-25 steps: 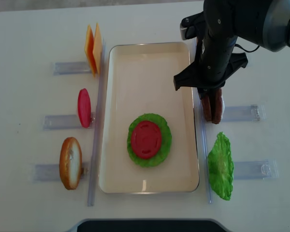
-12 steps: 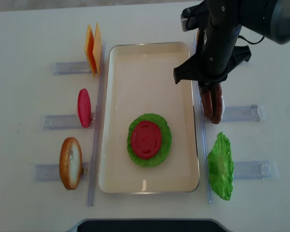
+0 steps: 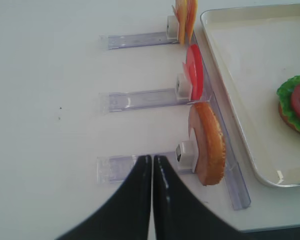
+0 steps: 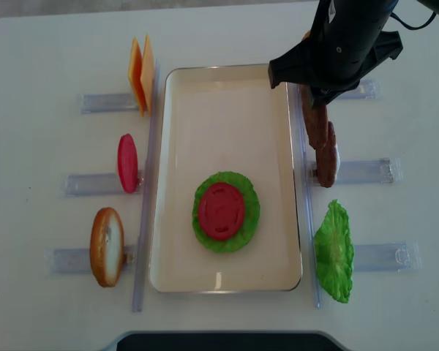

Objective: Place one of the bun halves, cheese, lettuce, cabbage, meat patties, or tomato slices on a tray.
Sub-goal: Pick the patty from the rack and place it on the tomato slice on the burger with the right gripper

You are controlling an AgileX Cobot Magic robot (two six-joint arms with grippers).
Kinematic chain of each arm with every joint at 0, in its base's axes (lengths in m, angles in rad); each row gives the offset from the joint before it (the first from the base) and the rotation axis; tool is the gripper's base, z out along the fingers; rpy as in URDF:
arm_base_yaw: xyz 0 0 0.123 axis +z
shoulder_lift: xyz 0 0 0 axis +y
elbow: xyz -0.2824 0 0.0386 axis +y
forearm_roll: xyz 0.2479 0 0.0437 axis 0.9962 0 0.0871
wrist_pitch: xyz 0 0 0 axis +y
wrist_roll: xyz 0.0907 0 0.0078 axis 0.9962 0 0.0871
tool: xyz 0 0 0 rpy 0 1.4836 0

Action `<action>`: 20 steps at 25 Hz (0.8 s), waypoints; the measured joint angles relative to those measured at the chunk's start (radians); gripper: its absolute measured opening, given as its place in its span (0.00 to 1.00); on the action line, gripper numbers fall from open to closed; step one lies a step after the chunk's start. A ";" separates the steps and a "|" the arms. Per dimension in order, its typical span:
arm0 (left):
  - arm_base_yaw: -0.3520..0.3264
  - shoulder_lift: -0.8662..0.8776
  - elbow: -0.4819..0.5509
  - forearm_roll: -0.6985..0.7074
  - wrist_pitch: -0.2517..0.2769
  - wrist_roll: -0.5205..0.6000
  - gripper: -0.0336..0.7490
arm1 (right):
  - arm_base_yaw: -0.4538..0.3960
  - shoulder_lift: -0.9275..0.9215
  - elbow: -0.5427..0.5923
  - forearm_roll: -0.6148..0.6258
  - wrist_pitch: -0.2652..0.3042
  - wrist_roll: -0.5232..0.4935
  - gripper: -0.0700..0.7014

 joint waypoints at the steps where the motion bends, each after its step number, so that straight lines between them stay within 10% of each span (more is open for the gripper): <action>1: 0.000 0.000 0.000 0.000 0.000 0.000 0.04 | 0.001 -0.003 -0.001 -0.003 0.000 0.000 0.26; 20: 0.000 0.000 0.000 0.000 0.000 0.000 0.04 | 0.001 -0.165 0.040 0.049 0.002 -0.058 0.26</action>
